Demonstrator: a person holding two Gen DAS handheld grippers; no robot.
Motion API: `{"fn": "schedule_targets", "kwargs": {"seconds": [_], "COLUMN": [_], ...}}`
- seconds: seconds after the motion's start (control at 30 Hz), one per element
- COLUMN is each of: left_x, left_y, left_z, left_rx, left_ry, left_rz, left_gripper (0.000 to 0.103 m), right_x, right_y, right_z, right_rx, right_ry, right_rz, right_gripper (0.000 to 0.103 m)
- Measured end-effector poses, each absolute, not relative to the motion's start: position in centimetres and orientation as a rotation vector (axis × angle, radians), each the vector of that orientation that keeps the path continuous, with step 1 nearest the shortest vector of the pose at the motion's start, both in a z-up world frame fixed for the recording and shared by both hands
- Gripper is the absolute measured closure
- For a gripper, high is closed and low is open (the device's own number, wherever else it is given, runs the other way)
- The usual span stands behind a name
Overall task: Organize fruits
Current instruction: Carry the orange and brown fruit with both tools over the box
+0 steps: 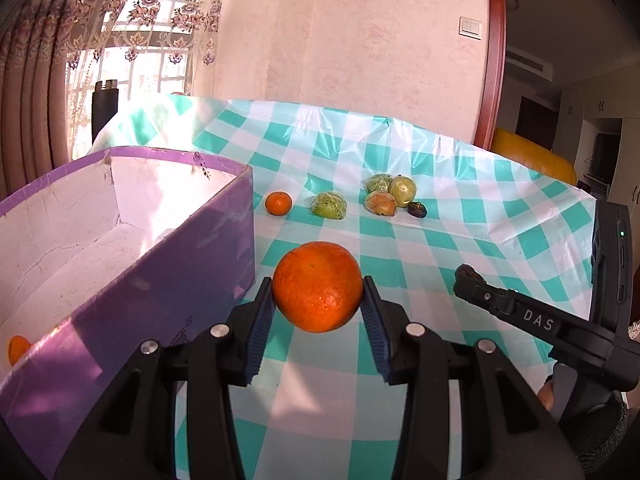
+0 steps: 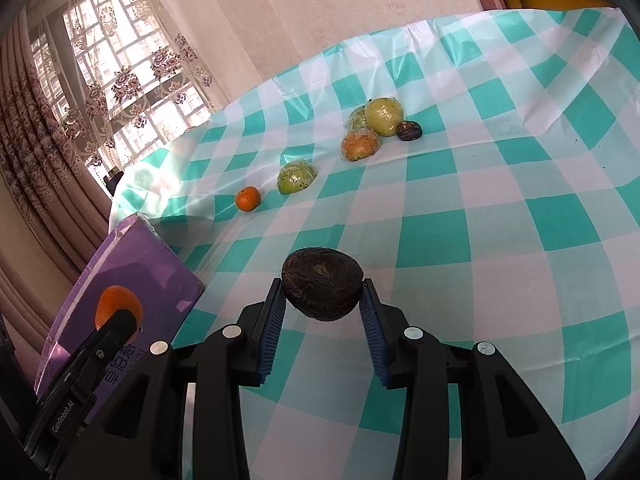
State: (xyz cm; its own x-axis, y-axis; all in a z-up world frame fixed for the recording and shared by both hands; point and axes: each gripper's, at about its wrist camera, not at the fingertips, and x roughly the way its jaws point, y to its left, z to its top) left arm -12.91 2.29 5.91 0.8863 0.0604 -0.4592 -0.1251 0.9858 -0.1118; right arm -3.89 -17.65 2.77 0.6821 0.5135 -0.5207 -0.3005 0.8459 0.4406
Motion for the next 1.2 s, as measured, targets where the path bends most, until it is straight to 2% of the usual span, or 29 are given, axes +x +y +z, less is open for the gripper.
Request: {"fn": "schedule_targets", "kwargs": {"seconds": [0.37,0.87,1.03,1.2], "left_x": [-16.2,-20.6,-21.7,-21.4], "left_y": [5.6,12.4,15.7,18.9], "left_z": [10.1,11.9,11.8,11.4], "left_rx": [-0.090,-0.124,-0.166,-0.161], "left_ry": [0.464,0.534,0.579,0.664], "left_rz": [0.250,0.367,0.398,0.421], "left_gripper": [0.060,0.060,0.060,0.060], "right_x": [-5.9,-9.6,-10.5,-11.4], "right_y": [-12.8,-2.2,2.8,8.6], "right_z": [6.1,11.6,12.8,12.6], "right_rx": [0.299,0.126,-0.032,-0.309], "right_ry": [0.642,0.576,0.590,0.612], "right_rz": [0.607,0.825,0.849,0.821], "right_gripper": [0.064,0.064,0.064,0.064]}}
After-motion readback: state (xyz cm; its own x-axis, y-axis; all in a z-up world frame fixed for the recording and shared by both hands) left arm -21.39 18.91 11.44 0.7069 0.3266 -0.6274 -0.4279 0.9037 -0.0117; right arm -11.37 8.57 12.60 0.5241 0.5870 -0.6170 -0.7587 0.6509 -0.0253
